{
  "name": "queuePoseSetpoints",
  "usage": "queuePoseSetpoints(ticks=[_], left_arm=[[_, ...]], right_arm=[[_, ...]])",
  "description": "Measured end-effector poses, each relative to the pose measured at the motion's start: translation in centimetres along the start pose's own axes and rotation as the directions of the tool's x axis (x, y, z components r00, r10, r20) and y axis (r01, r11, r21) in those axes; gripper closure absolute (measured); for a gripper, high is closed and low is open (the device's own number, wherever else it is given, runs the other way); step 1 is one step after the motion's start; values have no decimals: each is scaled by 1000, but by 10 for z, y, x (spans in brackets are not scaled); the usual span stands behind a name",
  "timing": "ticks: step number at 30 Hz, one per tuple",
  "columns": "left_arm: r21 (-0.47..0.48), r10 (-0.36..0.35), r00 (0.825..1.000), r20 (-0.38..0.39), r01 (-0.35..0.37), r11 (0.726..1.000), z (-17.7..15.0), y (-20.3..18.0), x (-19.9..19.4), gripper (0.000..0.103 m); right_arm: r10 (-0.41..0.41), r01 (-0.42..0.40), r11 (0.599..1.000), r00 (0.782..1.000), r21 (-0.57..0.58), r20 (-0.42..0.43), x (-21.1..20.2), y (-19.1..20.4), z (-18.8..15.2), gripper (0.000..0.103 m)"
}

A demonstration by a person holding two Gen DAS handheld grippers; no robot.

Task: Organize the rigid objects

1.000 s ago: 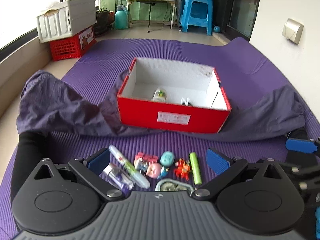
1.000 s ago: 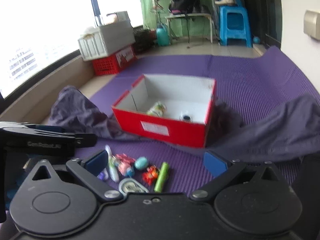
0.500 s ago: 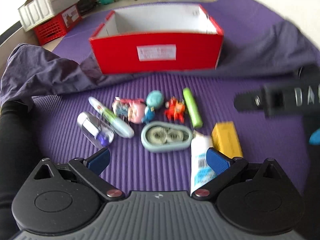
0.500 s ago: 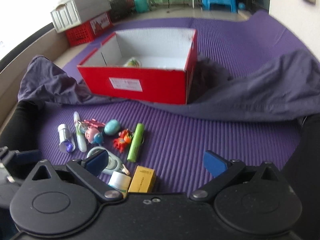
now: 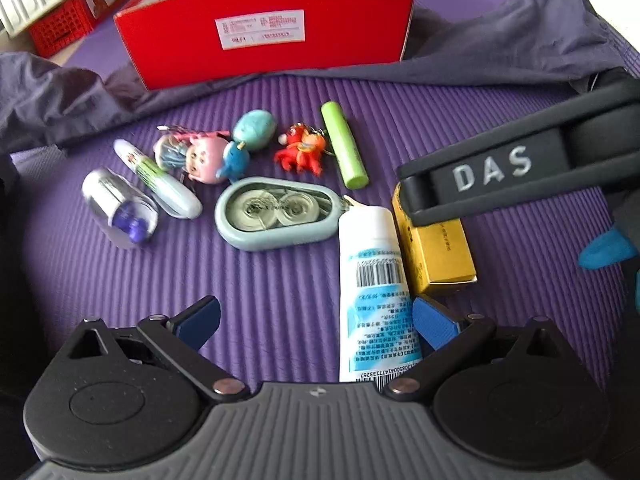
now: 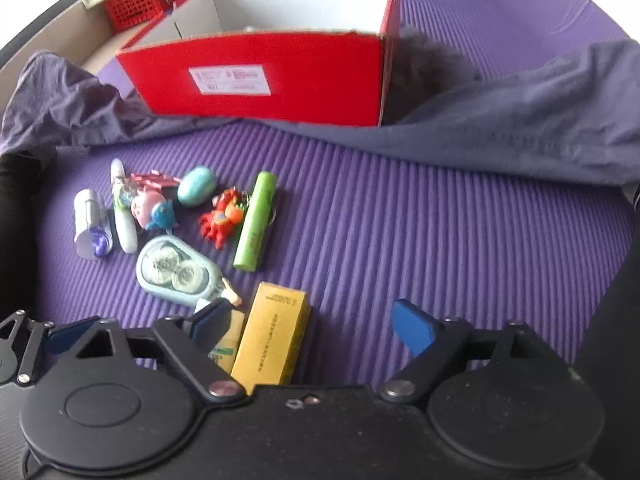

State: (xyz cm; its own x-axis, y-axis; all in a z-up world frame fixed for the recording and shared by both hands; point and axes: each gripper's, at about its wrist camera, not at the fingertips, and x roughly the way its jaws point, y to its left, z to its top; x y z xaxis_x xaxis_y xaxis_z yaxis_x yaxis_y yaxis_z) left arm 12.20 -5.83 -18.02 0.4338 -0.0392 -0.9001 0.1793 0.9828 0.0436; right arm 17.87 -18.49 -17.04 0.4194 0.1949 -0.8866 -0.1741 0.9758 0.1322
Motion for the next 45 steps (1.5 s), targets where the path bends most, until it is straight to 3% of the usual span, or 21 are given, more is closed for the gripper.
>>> queuePoseSetpoints(ticks=[8, 19, 21, 26, 28, 31, 33, 45], left_arm=[[-12, -9, 1000, -26, 8, 1000, -1, 1, 8, 0], [-23, -32, 999, -37, 31, 999, -3, 2, 11, 3], [-16, -38, 999, -34, 38, 999, -4, 2, 11, 11], [-9, -26, 999, -26, 25, 1000, -4, 2, 10, 19], [-6, -21, 1000, -20, 21, 1000, -5, 2, 9, 24], [-7, -26, 1000, -12, 26, 1000, -3, 3, 7, 34], [-9, -24, 1000, 2, 24, 1000, -3, 4, 5, 49], [-45, -77, 996, 39, 79, 996, 6, 11, -14, 56]], right_arm=[[10, -9, 1000, 999, 11, -44, 12, 4, -4, 31], [59, -57, 997, 997, 48, -43, 9, 3, -6, 52], [61, -59, 997, 997, 48, -45, 10, 3, -6, 55], [75, -72, 995, 996, 63, -44, 9, 1, -7, 62], [72, -69, 996, 996, 61, -48, 10, 0, -8, 70], [68, -65, 996, 997, 58, -47, 10, 1, -9, 71], [64, -61, 996, 997, 58, -43, 9, 1, -10, 71], [56, -54, 992, 998, 117, -17, -10, -8, -15, 72]])
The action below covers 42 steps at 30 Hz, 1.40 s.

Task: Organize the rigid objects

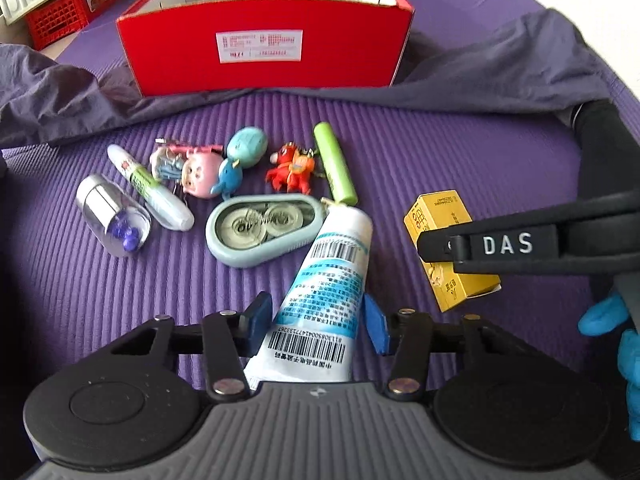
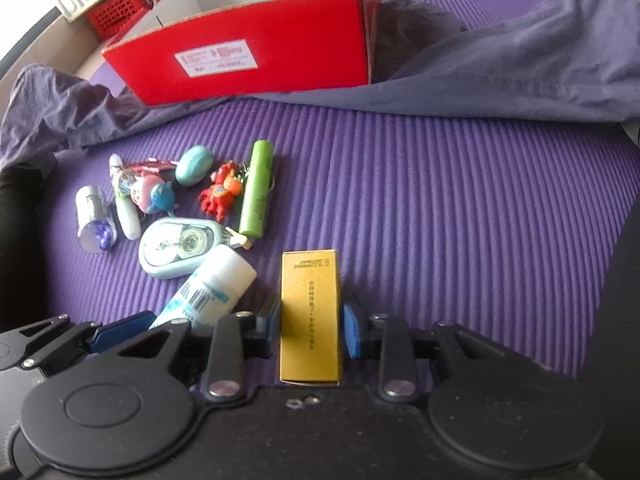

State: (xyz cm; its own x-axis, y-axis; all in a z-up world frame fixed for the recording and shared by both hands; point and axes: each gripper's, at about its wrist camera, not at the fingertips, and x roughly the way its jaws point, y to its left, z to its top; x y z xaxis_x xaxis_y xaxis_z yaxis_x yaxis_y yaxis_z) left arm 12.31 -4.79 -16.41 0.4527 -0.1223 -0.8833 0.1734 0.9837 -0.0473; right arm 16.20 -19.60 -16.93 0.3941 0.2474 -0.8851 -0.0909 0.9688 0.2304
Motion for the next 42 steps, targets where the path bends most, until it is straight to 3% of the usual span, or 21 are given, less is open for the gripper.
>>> queuePoseSetpoints(ticks=[4, 13, 25, 35, 42], left_arm=[[-23, -15, 1000, 5, 15, 1000, 3, 3, -7, 58], [-76, -45, 998, 37, 48, 996, 18, 16, -27, 76], [-112, -70, 996, 56, 76, 991, 33, 28, -47, 78], [-100, -59, 986, 153, 74, 992, 100, 41, -80, 78], [-94, 1, 977, 215, 19, 995, 159, 60, -83, 78]], right_arm=[[22, -23, 1000, 999, 14, 25, -16, -1, 1, 72], [64, -66, 997, 996, 32, 65, -47, -1, 5, 72], [93, -96, 995, 992, 35, 84, -60, 1, 7, 72], [89, -88, 996, 984, -18, 153, -90, 9, 55, 72], [75, -66, 997, 971, -48, 228, -104, 16, 106, 72]])
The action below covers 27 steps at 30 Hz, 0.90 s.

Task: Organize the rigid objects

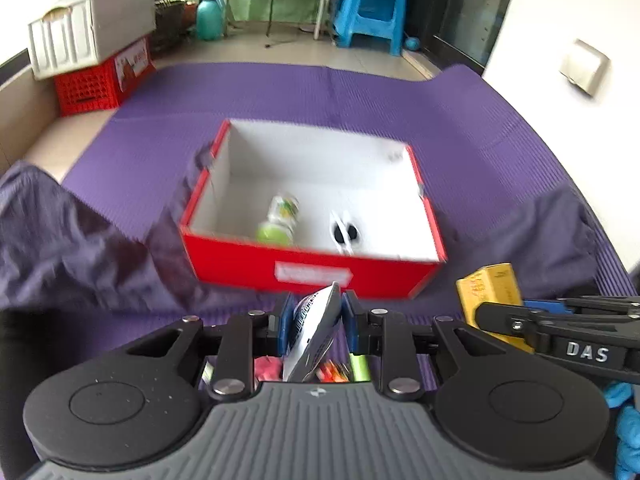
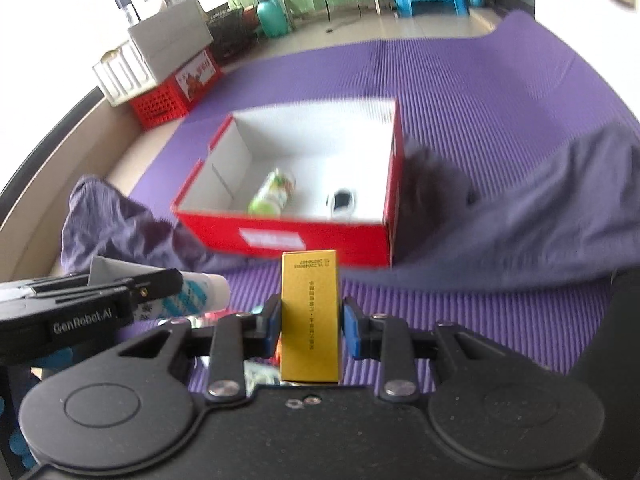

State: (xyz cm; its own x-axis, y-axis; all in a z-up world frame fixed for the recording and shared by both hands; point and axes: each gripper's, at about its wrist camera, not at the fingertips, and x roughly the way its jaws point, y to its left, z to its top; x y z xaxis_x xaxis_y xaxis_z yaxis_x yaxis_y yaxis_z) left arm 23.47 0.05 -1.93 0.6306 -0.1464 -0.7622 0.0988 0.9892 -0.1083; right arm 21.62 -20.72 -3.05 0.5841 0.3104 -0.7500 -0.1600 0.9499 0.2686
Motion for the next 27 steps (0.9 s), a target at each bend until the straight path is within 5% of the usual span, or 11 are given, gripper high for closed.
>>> queuePoseSetpoints(ticks=[13, 21, 27], left_arm=[[61, 78, 997, 26, -79, 995, 77, 23, 60, 80], [4, 65, 996, -55, -65, 998, 37, 64, 86, 80], [27, 15, 979, -201, -10, 1000, 3, 76, 103, 80]], right_arm=[[-54, 55, 998, 998, -15, 25, 62, 3, 82, 72], [-54, 54, 998, 998, -18, -13, 94, -4, 80, 72], [-49, 48, 999, 999, -16, -23, 98, -6, 74, 72]])
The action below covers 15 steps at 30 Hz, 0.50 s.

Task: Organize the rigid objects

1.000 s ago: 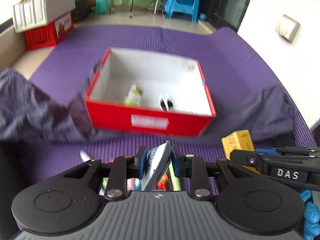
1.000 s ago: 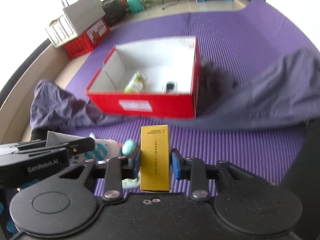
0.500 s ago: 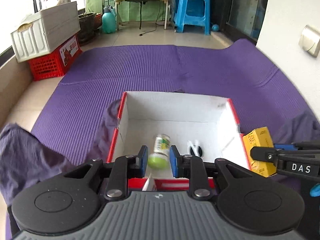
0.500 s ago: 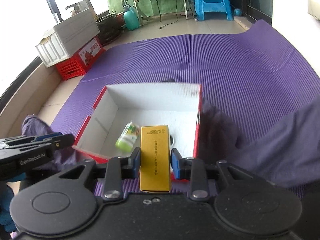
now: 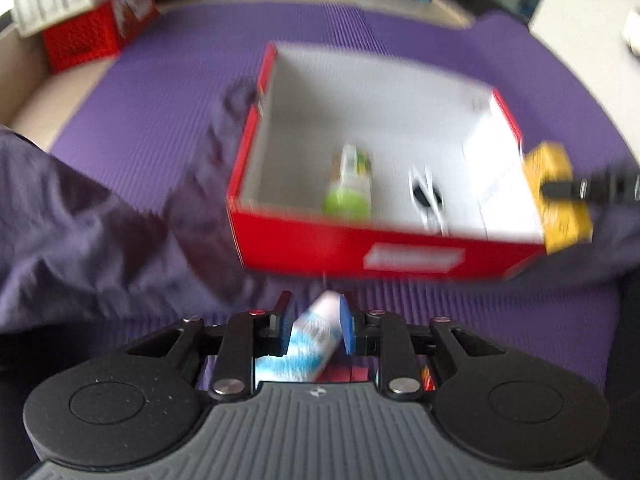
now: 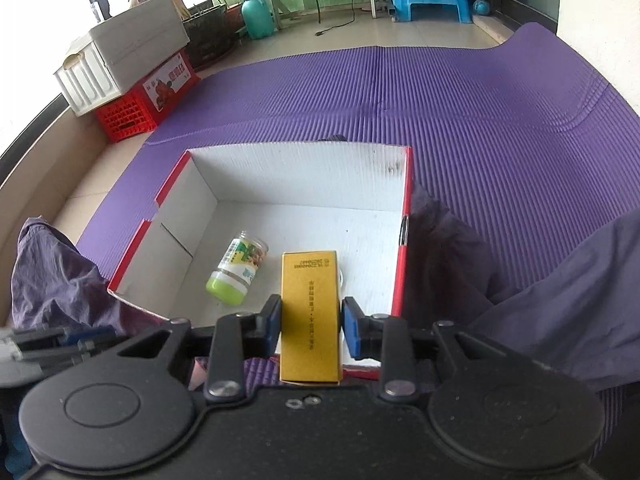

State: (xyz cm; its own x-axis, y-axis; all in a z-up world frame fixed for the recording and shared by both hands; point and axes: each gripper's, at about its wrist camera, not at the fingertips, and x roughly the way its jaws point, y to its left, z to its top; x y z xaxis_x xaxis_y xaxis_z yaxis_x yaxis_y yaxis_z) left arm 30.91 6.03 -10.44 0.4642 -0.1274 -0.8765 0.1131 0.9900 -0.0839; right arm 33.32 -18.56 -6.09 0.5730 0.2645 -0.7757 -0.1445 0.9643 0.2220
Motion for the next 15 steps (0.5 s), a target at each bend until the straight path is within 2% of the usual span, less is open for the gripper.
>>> queuePoseSetpoints(ticks=[5, 7, 8, 9, 10, 11, 13, 15], left_arm=[[-5, -29, 995, -90, 29, 1000, -6, 9, 24, 79], [20, -13, 995, -97, 15, 1000, -7, 9, 30, 77], [43, -4, 995, -97, 8, 999, -7, 9, 33, 64], [61, -5, 995, -103, 12, 998, -6, 9, 36, 35], [72, -15, 994, -110, 23, 997, -5, 9, 39, 20], [79, -35, 993, -113, 44, 996, -4, 10, 41, 12], [89, -70, 988, -137, 83, 993, -1, 11, 47, 12], [114, -70, 983, -170, 90, 989, 1, 12, 58, 12]], right_arm=[[4, -4, 1000, 1000, 6, -3, -2, -2, -4, 72], [8, -8, 1000, 1000, 8, -5, -2, -4, -6, 72], [9, -9, 1000, 1000, 9, -6, -3, -4, -6, 72], [9, -9, 1000, 1000, 10, -8, -3, -5, -7, 72], [10, -10, 1000, 1000, 10, -9, -3, -6, -7, 72], [10, -10, 1000, 1000, 10, -9, -3, -7, -7, 72], [10, -10, 1000, 1000, 12, -11, -3, -8, -8, 72], [11, -11, 1000, 1000, 14, -13, -2, -9, -9, 72]])
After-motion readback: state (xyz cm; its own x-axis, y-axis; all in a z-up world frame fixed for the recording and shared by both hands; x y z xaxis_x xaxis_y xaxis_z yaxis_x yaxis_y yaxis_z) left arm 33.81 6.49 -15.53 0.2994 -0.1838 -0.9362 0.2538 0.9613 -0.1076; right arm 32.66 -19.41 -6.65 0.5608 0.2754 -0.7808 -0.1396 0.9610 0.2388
